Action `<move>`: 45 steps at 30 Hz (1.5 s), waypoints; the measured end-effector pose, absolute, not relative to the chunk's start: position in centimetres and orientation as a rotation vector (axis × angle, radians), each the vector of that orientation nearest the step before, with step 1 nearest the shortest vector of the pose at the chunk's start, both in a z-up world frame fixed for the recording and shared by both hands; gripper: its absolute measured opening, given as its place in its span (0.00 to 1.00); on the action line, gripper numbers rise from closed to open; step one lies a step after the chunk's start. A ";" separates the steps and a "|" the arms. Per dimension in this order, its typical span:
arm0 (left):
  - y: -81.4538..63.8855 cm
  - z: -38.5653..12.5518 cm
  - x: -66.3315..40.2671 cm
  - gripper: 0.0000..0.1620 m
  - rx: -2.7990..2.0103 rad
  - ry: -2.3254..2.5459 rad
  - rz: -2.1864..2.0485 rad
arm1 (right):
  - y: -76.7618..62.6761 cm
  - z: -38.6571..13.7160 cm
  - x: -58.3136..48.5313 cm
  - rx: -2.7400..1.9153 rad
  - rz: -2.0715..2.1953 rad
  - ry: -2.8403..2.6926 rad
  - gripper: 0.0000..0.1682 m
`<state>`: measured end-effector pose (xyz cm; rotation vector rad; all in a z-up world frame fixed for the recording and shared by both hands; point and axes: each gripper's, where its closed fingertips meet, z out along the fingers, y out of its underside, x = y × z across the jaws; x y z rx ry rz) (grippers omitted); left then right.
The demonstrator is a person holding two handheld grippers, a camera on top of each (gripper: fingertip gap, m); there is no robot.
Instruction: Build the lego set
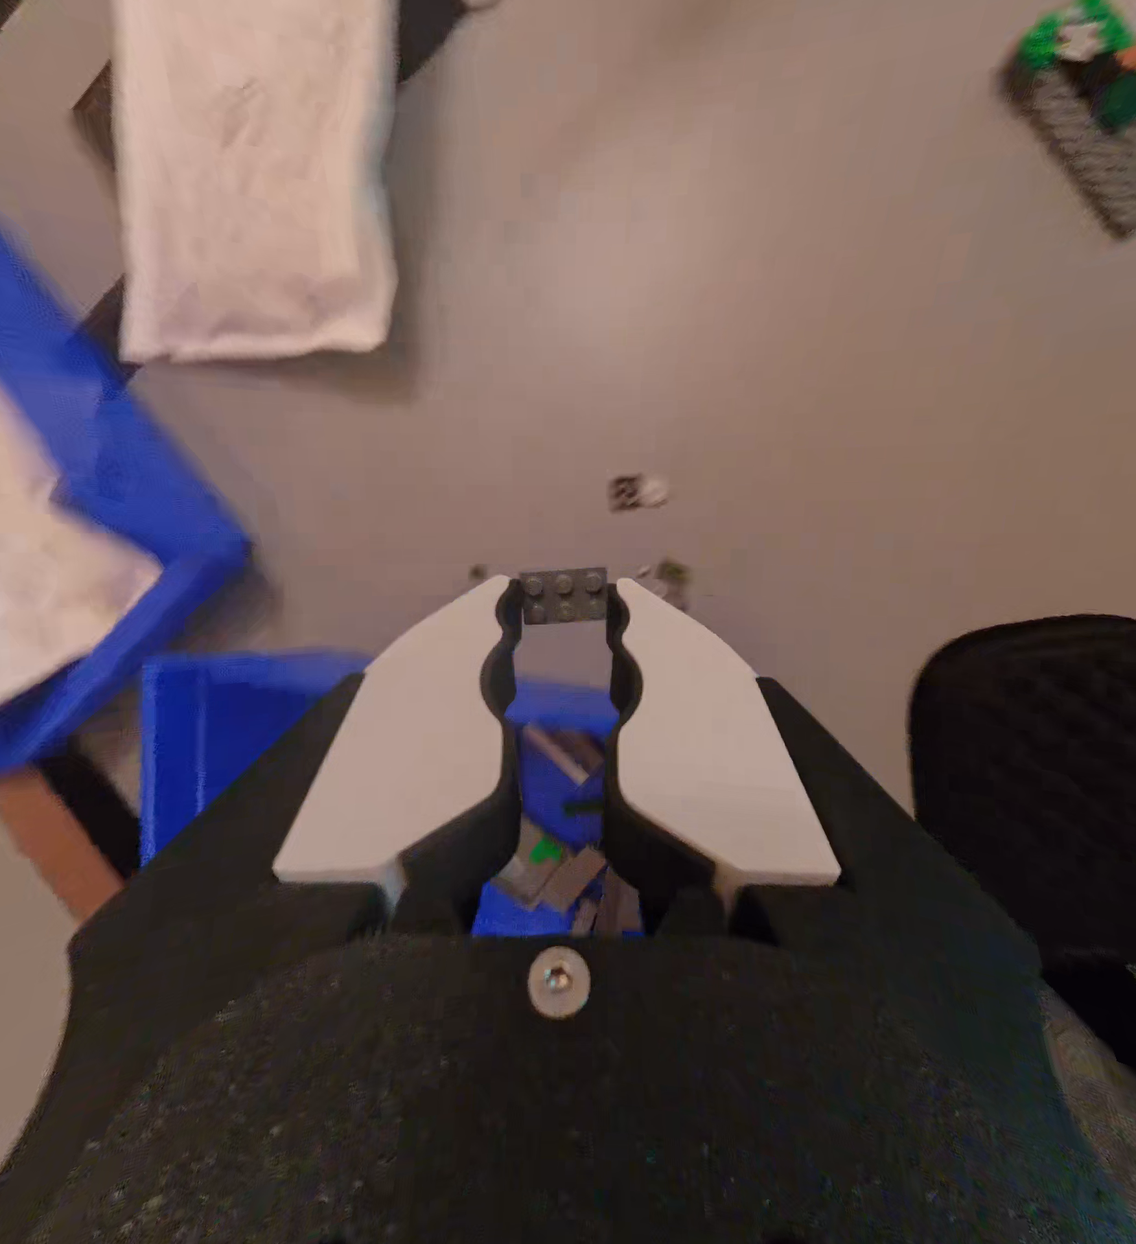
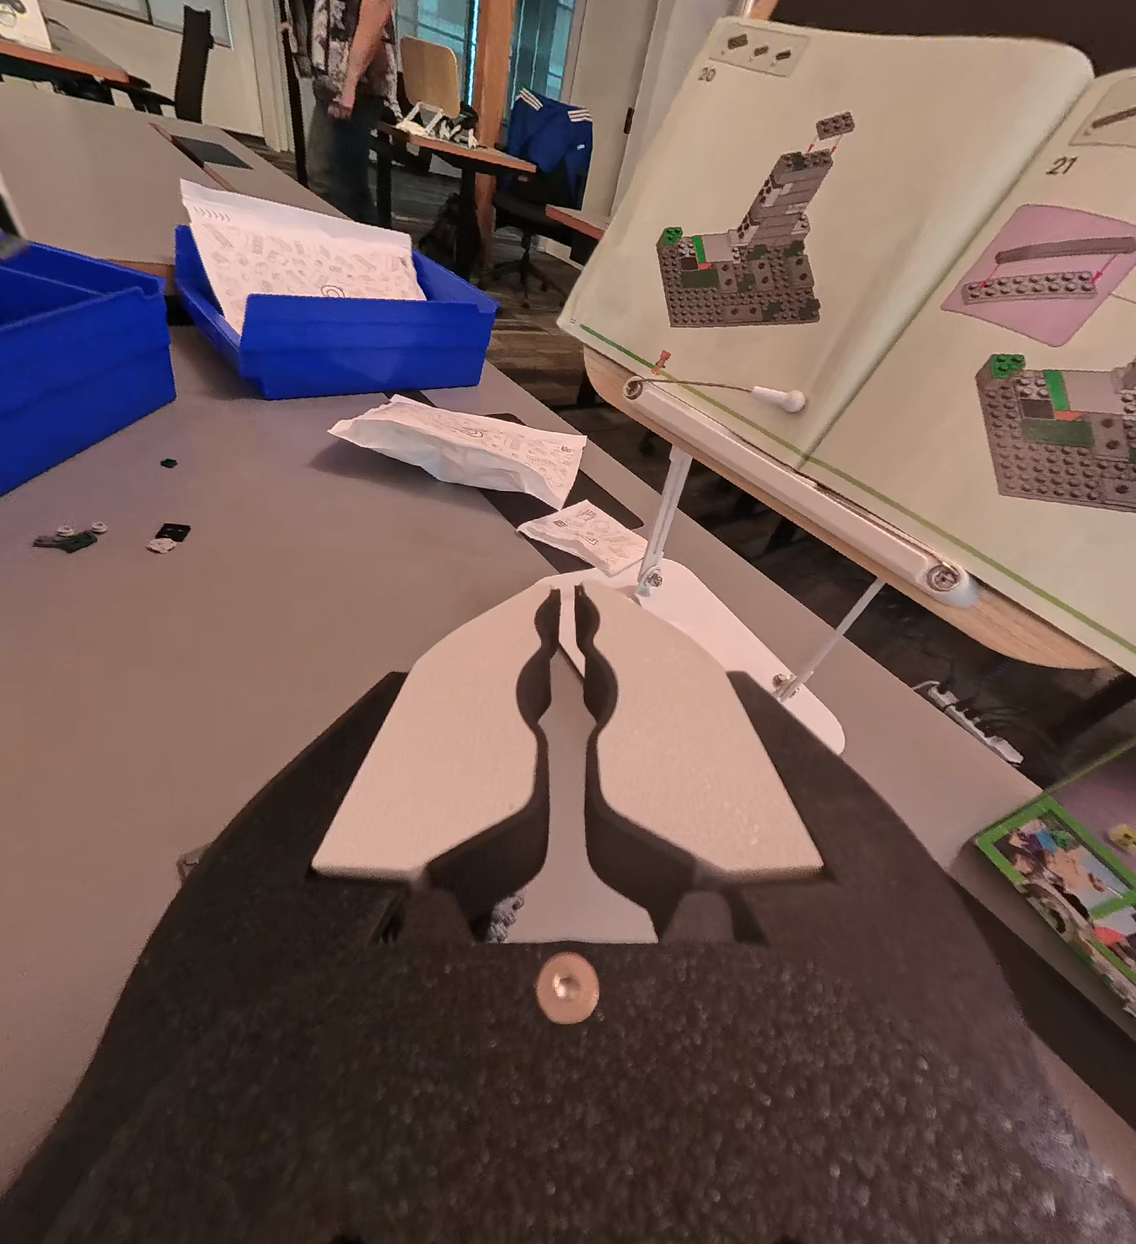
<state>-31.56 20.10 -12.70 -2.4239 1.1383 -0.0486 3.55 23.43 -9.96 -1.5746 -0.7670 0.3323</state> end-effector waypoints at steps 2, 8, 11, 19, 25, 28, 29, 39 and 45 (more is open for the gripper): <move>19.9 -14.6 -26.8 0.14 -2.373 1.321 -0.067 | 23.3 -9.7 3.5 -1.566 0.318 -0.778 0.02; 19.5 -21.1 -15.7 0.15 -2.258 1.669 -0.175 | 23.1 -9.2 4.0 -1.554 0.308 -0.767 0.02; 19.4 -23.5 -12.1 0.15 -2.210 1.782 -0.190 | 23.2 -9.5 4.0 -1.559 0.309 -0.766 0.02; 19.9 -26.6 -8.6 0.15 -2.183 1.907 -0.182 | 23.4 -10.3 3.9 -1.582 0.307 -0.780 0.02; 19.4 -27.5 -8.1 0.15 -2.171 1.928 -0.232 | 23.7 -10.8 4.2 -1.604 0.326 -0.765 0.02; 19.1 -27.2 -7.9 0.19 -2.158 1.907 -0.273 | 23.8 -11.0 4.2 -1.607 0.326 -0.766 0.02; 19.1 -26.9 -7.9 0.20 -2.151 1.895 -0.277 | 23.7 -11.0 4.1 -1.607 0.324 -0.768 0.02; 21.1 -13.2 -19.4 0.15 -2.088 1.442 -0.209 | 24.1 -11.5 4.5 -1.621 0.327 -0.760 0.02; 21.1 -11.2 -33.0 0.11 -2.250 1.138 -0.050 | 24.3 -12.0 4.4 -1.636 0.338 -0.759 0.02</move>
